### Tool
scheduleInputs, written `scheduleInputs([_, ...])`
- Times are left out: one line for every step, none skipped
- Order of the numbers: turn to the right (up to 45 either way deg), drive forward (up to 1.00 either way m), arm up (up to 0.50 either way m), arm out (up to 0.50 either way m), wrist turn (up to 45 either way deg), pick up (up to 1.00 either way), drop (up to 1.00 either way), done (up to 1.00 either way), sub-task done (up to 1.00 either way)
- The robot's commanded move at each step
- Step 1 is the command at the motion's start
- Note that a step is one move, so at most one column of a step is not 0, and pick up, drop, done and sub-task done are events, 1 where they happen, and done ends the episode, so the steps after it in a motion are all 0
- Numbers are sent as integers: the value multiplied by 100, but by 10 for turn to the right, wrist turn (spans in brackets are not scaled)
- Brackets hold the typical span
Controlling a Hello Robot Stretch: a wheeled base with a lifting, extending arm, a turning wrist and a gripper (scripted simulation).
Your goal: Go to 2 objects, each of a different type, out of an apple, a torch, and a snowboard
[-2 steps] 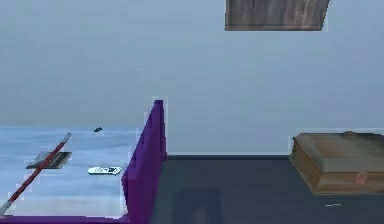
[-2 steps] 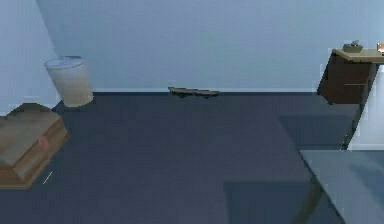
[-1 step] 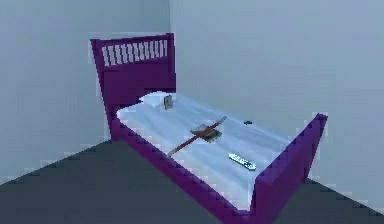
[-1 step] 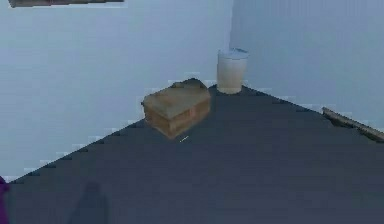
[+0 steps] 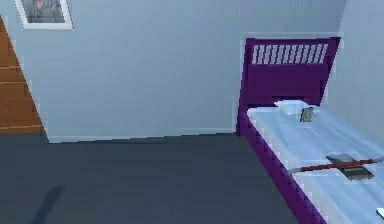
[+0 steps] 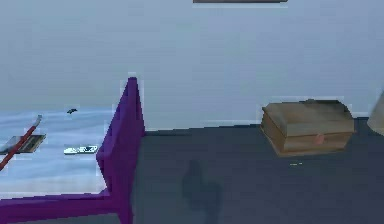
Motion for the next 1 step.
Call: scheduleInputs([0,45,0,0,0,0,0,0,0])
